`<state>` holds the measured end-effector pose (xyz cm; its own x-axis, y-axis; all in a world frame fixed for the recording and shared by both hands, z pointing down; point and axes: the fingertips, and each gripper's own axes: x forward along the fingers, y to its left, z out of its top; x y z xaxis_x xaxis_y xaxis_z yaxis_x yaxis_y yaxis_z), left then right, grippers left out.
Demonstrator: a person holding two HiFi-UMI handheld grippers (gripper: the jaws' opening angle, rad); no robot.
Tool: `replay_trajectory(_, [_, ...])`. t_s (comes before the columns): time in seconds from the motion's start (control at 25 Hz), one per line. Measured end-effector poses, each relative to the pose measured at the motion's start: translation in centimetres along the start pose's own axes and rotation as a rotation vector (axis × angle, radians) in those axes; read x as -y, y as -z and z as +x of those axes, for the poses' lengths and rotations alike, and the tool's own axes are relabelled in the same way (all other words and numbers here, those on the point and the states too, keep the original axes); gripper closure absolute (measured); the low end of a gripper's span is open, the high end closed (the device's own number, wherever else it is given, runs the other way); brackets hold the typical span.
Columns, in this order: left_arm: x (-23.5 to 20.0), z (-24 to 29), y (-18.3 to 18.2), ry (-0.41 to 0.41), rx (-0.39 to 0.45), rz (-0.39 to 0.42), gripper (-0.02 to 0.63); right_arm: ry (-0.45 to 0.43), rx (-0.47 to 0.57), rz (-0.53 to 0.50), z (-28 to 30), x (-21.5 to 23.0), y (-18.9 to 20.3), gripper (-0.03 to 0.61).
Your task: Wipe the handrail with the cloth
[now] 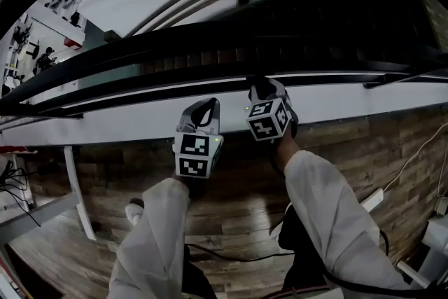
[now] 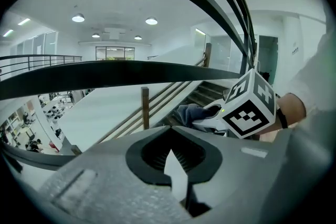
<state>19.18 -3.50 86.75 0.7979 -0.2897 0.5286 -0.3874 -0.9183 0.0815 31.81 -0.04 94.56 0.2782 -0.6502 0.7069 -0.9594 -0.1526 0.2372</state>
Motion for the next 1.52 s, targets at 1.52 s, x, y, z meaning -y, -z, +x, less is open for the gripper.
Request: replay_trajectory(1.52, [27.8,21.4,-6.4,0.264,0.098,0.089,0.612,0.037,0.124,-0.114,-4.1,29.3,14.3,0.489])
